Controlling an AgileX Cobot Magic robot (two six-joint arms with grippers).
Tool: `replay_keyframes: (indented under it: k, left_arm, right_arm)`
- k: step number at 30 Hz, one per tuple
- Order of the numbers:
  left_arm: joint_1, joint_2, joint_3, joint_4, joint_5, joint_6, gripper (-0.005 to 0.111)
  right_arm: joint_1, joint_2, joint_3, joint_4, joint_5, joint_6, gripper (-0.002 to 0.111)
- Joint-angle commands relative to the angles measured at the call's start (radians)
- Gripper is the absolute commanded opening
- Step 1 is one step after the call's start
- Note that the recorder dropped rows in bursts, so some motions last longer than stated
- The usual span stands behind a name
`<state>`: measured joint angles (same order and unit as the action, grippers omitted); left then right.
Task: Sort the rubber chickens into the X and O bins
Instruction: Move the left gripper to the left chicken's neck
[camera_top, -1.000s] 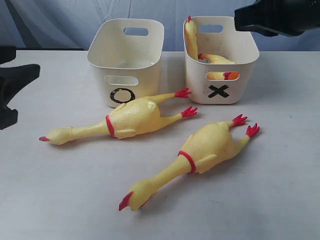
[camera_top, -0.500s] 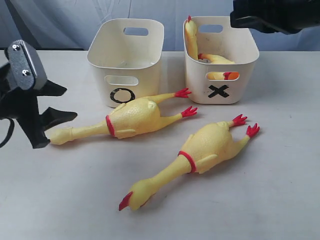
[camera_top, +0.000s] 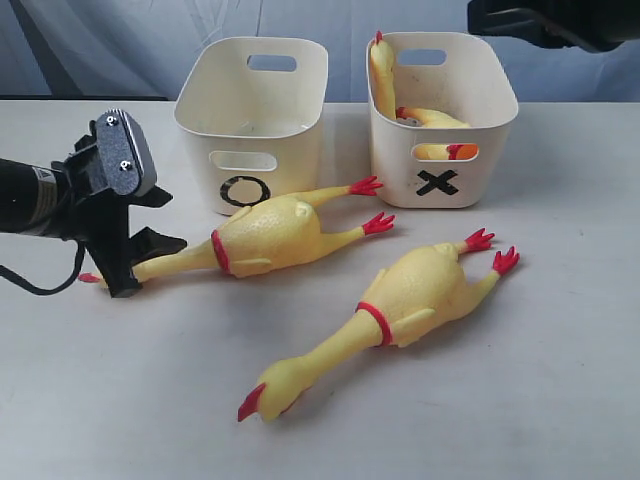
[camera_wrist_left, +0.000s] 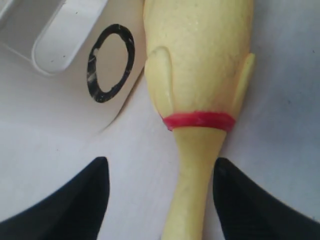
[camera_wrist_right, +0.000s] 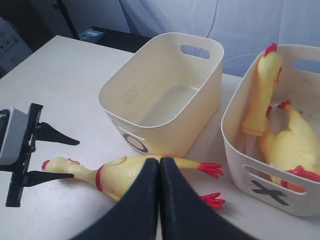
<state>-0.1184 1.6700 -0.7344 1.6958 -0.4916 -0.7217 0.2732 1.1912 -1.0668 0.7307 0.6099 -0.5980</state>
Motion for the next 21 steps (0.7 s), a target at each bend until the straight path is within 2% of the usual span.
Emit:
replay_keyframes:
  k: [1,21]
  left_arm:
    - [-0.004,0.037,-0.007,0.006,-0.010,-0.004,0.058]
    - [-0.004,0.167,-0.015,0.048,0.028,0.008,0.058]
  right_arm:
    - [-0.003,-0.037,0.005,0.005,-0.016,0.000,0.000]
    - [-0.003,-0.082,0.005,0.038,-0.014,-0.002,0.000]
